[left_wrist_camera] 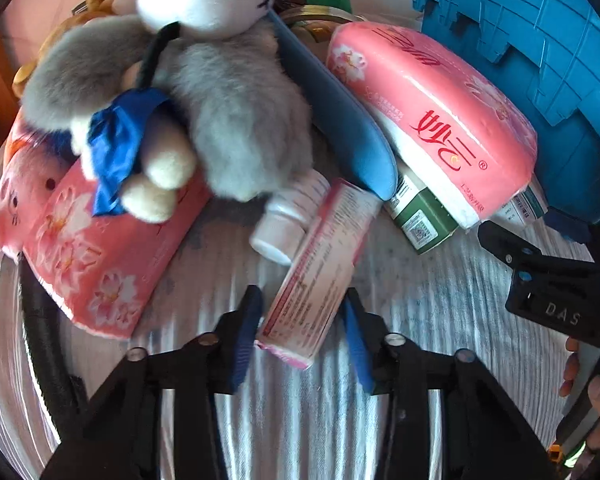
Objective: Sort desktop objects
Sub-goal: 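Grasp the pink-white medicine box with the left tool while the right tool grasps the green-white box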
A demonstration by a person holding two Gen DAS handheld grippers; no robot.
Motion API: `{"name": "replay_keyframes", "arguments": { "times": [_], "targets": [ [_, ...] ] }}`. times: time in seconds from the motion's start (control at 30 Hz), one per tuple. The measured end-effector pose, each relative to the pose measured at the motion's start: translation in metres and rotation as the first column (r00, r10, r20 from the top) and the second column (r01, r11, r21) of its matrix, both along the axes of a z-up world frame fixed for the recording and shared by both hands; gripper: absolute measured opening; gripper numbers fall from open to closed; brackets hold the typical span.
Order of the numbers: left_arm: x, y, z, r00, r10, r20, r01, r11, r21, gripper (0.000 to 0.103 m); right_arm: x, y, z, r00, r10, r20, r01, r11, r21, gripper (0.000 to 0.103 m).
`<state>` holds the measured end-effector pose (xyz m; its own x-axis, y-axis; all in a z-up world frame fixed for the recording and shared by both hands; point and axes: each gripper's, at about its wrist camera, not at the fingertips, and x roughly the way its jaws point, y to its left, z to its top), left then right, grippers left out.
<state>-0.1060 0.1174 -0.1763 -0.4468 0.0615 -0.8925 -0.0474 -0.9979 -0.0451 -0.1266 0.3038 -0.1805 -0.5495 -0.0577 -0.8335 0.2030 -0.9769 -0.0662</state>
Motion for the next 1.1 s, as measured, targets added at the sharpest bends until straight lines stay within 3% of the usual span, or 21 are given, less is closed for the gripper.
{"name": "replay_keyframes", "arguments": {
  "times": [0.07,0.17,0.2,0.47,0.57,0.63,0.73,0.77,0.83,0.97,1.1],
  "targets": [
    [0.008,0.002,0.001,1.000,0.005,0.010,-0.005,1.000,0.009,0.033,0.002,0.001,0.000,1.000,0.008,0.011,-0.008,1.000,-0.027,0.102],
    [0.024,0.008,0.005,1.000,0.014,0.016,-0.014,1.000,0.023,0.033,0.012,-0.003,0.005,0.999,0.033,0.007,-0.033,0.999,-0.009,0.064],
    [0.029,0.011,0.007,1.000,0.016,0.020,-0.016,1.000,0.025,0.033,0.016,-0.003,0.006,0.999,0.037,0.009,-0.037,0.999,-0.001,0.060],
    [0.052,0.039,0.008,0.998,0.034,0.048,-0.035,0.999,0.015,0.033,0.052,0.006,0.013,0.989,0.113,0.094,-0.105,0.990,-0.090,0.061],
    [0.047,0.057,0.008,0.999,0.037,0.040,-0.037,0.999,0.001,0.033,0.062,0.004,0.013,0.987,0.128,0.099,-0.120,0.989,-0.083,0.077],
    [0.043,0.073,0.009,0.999,0.028,0.032,-0.027,0.999,-0.032,0.033,0.063,0.003,0.013,0.987,0.128,0.097,-0.121,0.990,-0.074,0.079],
    [0.041,0.096,0.013,0.999,0.017,0.031,-0.016,1.000,-0.020,0.029,0.059,0.001,0.015,0.989,0.119,0.091,-0.113,0.991,-0.069,0.079],
    [0.043,0.102,0.015,0.999,0.014,0.029,-0.013,1.000,-0.013,0.029,0.058,0.001,0.015,0.989,0.117,0.087,-0.112,0.991,-0.067,0.079],
    [0.053,0.117,0.024,1.000,0.005,0.009,-0.005,1.000,-0.011,0.029,0.056,0.000,0.014,0.987,0.127,0.097,-0.121,0.990,-0.066,0.058],
    [0.074,0.150,0.056,0.999,-0.004,-0.052,0.003,1.000,-0.023,0.029,0.062,-0.006,0.025,0.982,0.169,0.079,-0.164,0.984,-0.071,0.058],
    [0.087,0.180,0.098,0.990,0.007,-0.141,-0.010,1.000,-0.020,0.029,0.074,-0.013,0.057,0.975,0.221,0.017,-0.218,0.971,-0.097,0.058]
  ]
}}
